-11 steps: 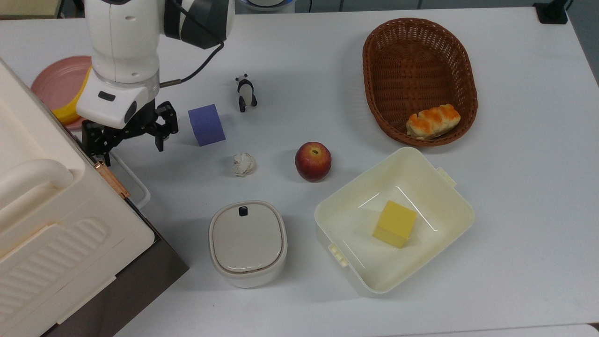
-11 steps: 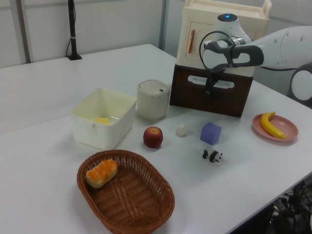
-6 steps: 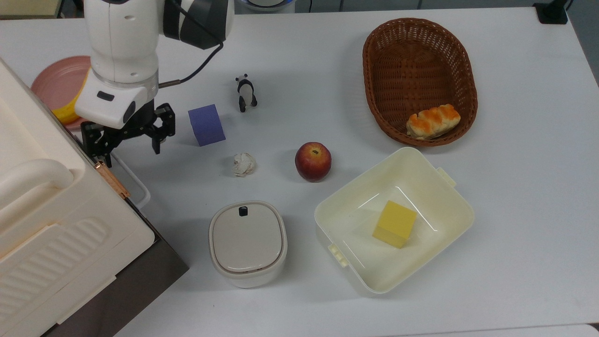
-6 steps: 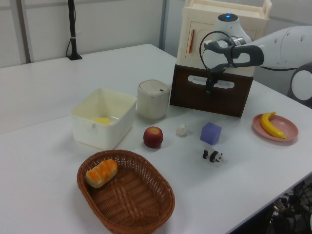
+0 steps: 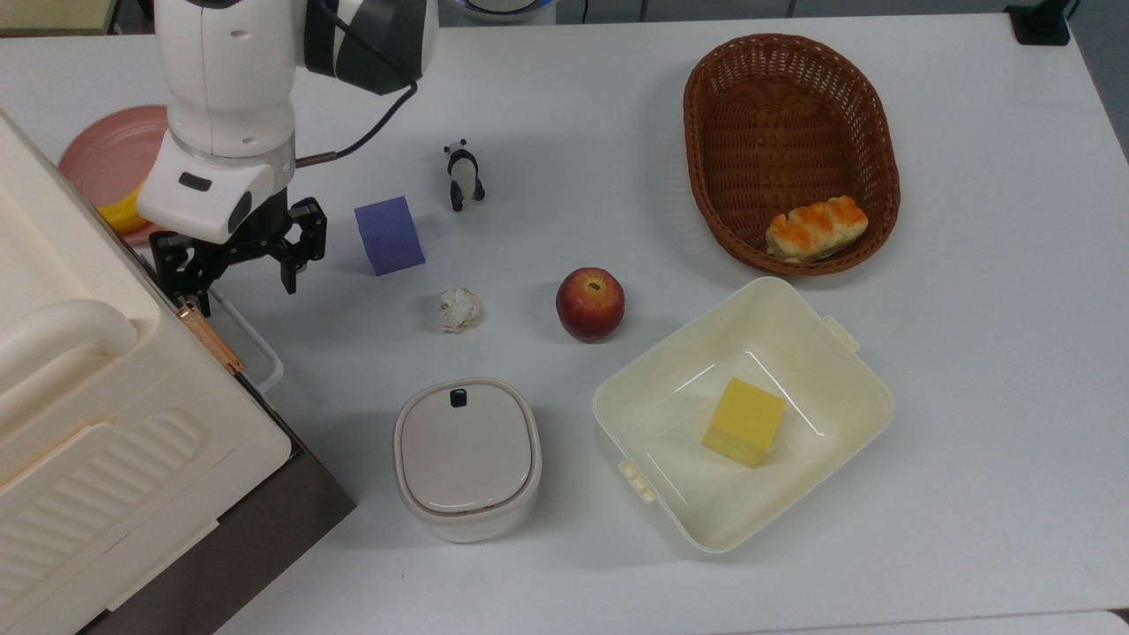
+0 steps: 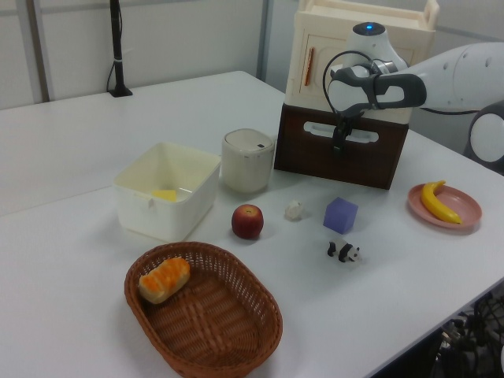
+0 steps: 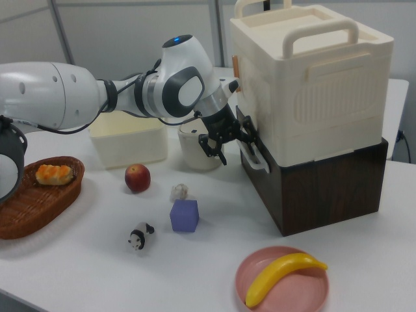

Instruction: Slide open the drawer

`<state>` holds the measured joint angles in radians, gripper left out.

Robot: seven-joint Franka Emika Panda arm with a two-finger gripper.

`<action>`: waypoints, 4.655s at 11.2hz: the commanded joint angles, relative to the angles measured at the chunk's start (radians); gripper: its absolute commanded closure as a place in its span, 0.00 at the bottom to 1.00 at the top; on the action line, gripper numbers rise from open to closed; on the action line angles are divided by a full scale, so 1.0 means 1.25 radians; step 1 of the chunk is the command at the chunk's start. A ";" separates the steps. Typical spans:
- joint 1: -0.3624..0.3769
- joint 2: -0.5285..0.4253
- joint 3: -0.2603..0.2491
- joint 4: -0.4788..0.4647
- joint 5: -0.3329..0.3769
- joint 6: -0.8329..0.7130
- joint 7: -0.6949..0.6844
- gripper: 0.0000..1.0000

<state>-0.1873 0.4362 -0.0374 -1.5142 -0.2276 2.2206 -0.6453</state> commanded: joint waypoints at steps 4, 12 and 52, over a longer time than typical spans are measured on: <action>-0.008 0.014 -0.003 0.017 -0.014 0.025 -0.013 0.17; -0.008 0.014 -0.003 0.017 -0.014 0.025 -0.014 0.22; -0.002 0.003 0.002 0.010 -0.034 0.025 0.000 0.56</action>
<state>-0.1916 0.4416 -0.0338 -1.4925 -0.2513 2.2246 -0.6441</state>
